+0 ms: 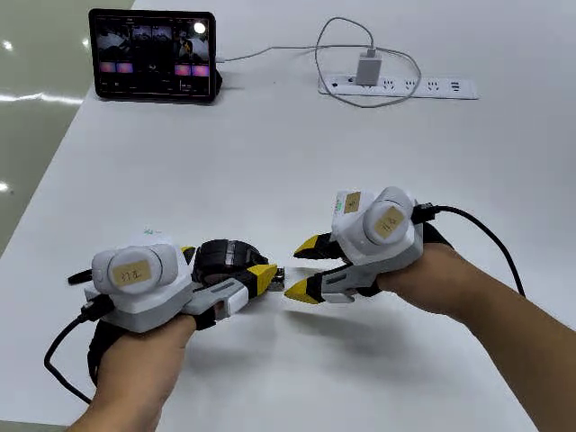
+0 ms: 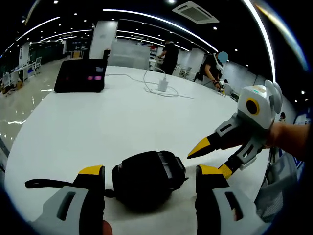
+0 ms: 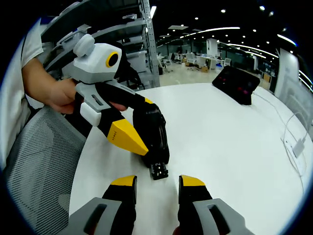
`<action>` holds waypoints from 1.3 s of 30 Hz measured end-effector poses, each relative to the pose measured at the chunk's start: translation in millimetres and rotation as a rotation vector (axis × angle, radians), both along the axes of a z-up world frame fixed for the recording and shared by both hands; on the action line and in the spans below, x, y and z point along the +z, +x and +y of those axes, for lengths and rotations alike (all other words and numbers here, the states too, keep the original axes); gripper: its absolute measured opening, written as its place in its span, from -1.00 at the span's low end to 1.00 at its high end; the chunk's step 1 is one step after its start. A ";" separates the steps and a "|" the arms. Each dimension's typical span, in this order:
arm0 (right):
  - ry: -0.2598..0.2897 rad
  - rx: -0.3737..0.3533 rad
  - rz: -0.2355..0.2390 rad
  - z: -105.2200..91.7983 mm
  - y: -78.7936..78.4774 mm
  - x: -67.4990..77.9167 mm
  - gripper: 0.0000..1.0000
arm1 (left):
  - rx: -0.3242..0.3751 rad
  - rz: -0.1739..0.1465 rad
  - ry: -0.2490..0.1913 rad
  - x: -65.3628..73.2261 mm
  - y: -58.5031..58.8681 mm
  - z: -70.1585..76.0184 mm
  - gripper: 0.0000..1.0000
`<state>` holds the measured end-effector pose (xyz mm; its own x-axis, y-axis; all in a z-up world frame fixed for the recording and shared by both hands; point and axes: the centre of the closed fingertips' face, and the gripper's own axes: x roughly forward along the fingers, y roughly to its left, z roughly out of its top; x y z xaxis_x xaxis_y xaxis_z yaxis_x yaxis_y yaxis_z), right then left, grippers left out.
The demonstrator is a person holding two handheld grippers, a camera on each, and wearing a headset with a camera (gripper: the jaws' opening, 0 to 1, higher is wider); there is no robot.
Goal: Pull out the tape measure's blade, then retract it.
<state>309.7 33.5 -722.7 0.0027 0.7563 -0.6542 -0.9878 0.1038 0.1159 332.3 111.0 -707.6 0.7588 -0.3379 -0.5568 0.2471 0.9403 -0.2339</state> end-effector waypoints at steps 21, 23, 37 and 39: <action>0.053 -0.112 -0.011 -28.2 -10.0 24.9 -0.01 | -0.194 -0.061 0.020 19.2 -16.8 -8.0 0.64; 0.054 -0.119 -0.017 -32.8 -11.5 26.9 0.04 | -0.213 -0.060 0.021 21.1 -19.5 -7.5 0.70; 0.055 -0.174 -0.060 -63.0 -14.6 40.5 0.17 | -0.336 -0.037 0.097 24.2 -37.0 -3.9 0.79; 0.056 -0.183 -0.063 -67.8 -14.9 42.4 0.18 | -0.351 -0.029 0.110 22.9 -39.9 -3.6 0.79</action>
<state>294.8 -34.4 -680.3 0.1835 0.7744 -0.6055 -0.9585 0.2778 0.0648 292.4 107.4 -684.8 0.6234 -0.5194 -0.5844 0.5640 0.8164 -0.1240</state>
